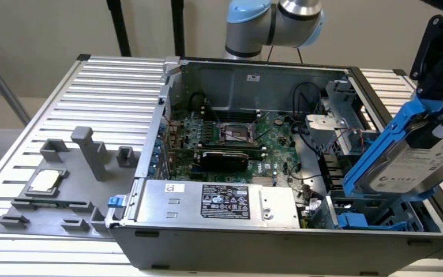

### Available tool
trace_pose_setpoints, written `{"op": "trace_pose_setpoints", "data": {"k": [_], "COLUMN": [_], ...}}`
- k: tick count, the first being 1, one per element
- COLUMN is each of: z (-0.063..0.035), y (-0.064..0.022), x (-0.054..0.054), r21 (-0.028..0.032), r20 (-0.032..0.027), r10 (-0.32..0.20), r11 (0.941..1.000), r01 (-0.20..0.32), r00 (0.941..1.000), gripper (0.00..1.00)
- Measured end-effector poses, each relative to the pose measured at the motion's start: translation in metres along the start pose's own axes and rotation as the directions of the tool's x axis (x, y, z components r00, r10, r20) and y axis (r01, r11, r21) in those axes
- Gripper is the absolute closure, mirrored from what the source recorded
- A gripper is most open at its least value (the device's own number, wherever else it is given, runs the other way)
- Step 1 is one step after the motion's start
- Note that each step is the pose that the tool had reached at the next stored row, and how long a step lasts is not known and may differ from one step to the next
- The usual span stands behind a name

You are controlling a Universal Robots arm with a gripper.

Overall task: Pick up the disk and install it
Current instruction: 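Insert the disk into the insertion slot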

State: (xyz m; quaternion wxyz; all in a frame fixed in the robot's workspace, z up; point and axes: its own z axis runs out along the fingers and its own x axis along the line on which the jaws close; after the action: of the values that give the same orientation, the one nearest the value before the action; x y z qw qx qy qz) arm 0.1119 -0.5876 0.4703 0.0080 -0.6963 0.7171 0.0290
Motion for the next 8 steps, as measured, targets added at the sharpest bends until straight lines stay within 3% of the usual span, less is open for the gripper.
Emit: {"op": "trace_pose_setpoints", "data": {"k": [8], "z": [0.0123], "y": [-0.0001], "x": [0.001], "r21": [-0.0005], "r20": [-0.0038], "r10": [0.0], "r11": [1.0], "r01": [0.0], "r00": [1.0], "gripper": [1.0]}}
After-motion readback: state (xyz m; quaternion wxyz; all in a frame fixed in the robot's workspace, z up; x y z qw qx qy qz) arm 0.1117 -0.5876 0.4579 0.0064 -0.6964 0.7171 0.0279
